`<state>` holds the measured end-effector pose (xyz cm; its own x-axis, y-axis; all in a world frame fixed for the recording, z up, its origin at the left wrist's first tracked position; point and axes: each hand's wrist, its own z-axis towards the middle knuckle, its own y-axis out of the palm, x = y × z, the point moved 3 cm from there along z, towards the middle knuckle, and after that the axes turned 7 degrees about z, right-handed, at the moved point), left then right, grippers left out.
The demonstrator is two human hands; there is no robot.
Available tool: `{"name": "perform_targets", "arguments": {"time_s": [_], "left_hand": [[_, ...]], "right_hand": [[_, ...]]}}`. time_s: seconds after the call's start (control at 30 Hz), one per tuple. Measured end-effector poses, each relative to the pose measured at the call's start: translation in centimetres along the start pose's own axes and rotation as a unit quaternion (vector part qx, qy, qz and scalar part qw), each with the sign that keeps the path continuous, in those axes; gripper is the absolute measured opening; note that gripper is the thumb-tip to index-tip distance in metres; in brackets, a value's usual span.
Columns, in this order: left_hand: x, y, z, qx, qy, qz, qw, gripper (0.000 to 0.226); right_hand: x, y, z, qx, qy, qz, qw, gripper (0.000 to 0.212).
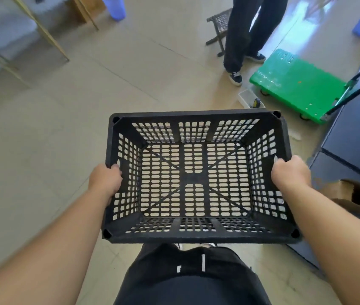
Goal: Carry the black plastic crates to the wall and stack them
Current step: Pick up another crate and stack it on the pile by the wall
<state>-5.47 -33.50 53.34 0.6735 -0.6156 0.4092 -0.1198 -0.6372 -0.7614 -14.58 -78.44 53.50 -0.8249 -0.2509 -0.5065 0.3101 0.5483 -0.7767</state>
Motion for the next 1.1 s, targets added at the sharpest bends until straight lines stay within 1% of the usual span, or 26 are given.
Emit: {"name": "perform_targets", "arguments": {"time_s": [0.17, 0.27, 0.37, 0.5, 0.67, 0.9, 1.03, 1.1], "left_hand": [[-7.5, -6.0, 1.5, 0.044, -0.066, -0.065, 0.995, 0.030], [-12.6, -10.2, 2.9, 0.072, -0.107, -0.101, 0.987, 0.029], [-17.4, -14.9, 4.2, 0.093, -0.142, -0.133, 0.976, 0.030], [-23.1, -21.2, 6.1, 0.121, -0.176, -0.171, 0.962, 0.032], [-28.9, -27.3, 8.1, 0.156, -0.211, -0.209, 0.942, 0.031], [-32.7, -33.3, 12.1, 0.193, -0.260, -0.240, 0.915, 0.032], [-33.1, -36.6, 16.6, 0.199, -0.287, -0.248, 0.904, 0.033], [-32.8, -38.2, 19.0, 0.203, -0.299, -0.248, 0.899, 0.033]], "right_hand": [[-8.3, 5.4, -3.8, -0.057, -0.077, -0.026, 0.995, 0.041], [-14.0, 9.5, -7.6, -0.076, -0.144, -0.060, 0.985, 0.042], [-19.4, 13.5, -12.3, -0.096, -0.194, -0.087, 0.972, 0.034], [-26.2, 18.9, -18.6, -0.134, -0.257, -0.125, 0.949, 0.029], [-33.1, 24.8, -25.7, -0.175, -0.337, -0.139, 0.915, 0.032], [-41.6, 33.2, -32.2, -0.212, -0.390, -0.155, 0.883, 0.035], [-46.8, 38.5, -34.0, -0.238, -0.401, -0.168, 0.869, 0.031], [-49.8, 41.1, -34.8, -0.253, -0.406, -0.167, 0.862, 0.031]]}}
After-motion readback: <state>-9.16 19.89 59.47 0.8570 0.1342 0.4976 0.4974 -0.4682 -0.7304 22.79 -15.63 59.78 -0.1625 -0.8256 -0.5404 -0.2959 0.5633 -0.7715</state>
